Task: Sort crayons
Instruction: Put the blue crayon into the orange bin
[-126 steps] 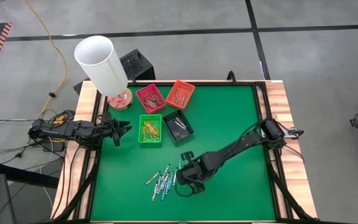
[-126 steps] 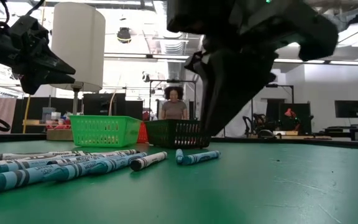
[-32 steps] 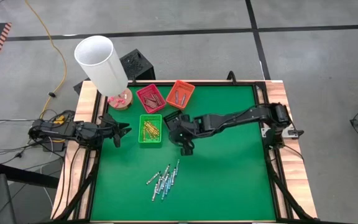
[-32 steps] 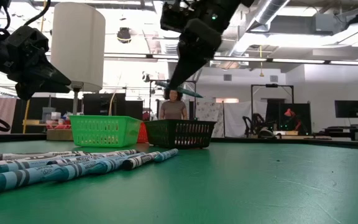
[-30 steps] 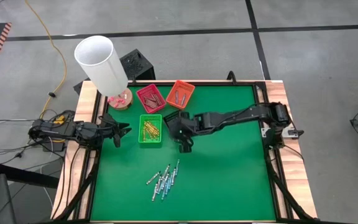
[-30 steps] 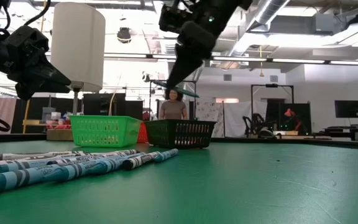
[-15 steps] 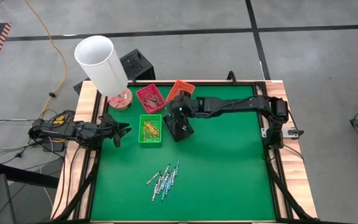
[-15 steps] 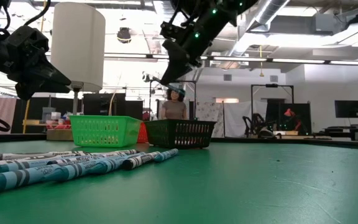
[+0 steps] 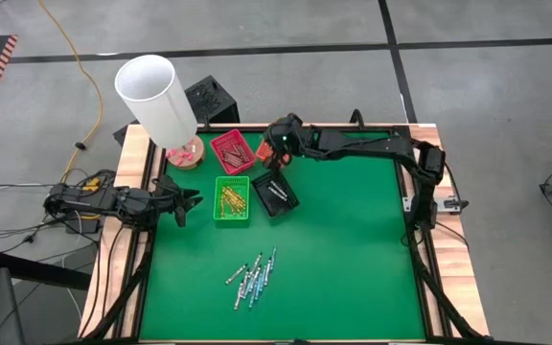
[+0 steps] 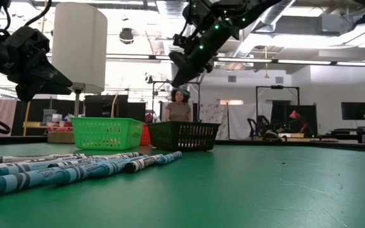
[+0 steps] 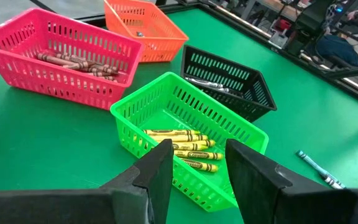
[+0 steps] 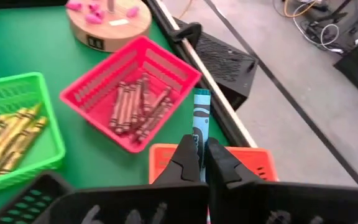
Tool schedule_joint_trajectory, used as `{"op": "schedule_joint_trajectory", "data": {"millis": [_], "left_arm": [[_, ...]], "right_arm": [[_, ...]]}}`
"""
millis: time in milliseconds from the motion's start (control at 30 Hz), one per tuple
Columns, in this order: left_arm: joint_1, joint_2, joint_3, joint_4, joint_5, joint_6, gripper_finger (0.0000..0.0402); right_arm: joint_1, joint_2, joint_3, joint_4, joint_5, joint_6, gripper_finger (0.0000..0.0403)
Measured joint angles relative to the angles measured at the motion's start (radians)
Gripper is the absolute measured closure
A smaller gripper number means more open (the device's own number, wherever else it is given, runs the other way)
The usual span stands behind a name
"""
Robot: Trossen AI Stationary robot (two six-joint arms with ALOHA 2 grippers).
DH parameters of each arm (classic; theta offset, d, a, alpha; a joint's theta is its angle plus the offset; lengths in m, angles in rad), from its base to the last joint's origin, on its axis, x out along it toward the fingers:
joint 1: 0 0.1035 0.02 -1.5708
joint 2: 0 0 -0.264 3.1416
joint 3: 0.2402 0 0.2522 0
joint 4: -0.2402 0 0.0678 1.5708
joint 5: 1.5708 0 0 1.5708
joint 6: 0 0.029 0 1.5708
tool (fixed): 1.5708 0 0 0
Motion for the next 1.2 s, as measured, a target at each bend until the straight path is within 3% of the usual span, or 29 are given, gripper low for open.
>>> {"op": "schedule_joint_trajectory", "data": {"millis": [200,700,1067,1200], "left_arm": [[0.0,0.0,0.0,0.0,0.0,0.0,0.0265],[0.0,0.0,0.0,0.0,0.0,0.0,0.0265],[0.0,0.0,0.0,0.0,0.0,0.0,0.0265],[0.0,0.0,0.0,0.0,0.001,0.0,0.0265]], "right_arm": [[-0.056,0.001,-0.018,0.033,-0.002,-0.029,0.0401],[-0.119,0.001,-0.285,0.481,-0.038,0.082,0.0401],[-0.162,0.002,-0.369,0.557,-0.076,0.139,0.0401],[-0.178,0.018,-0.369,0.603,-0.146,0.152,0.0401]]}}
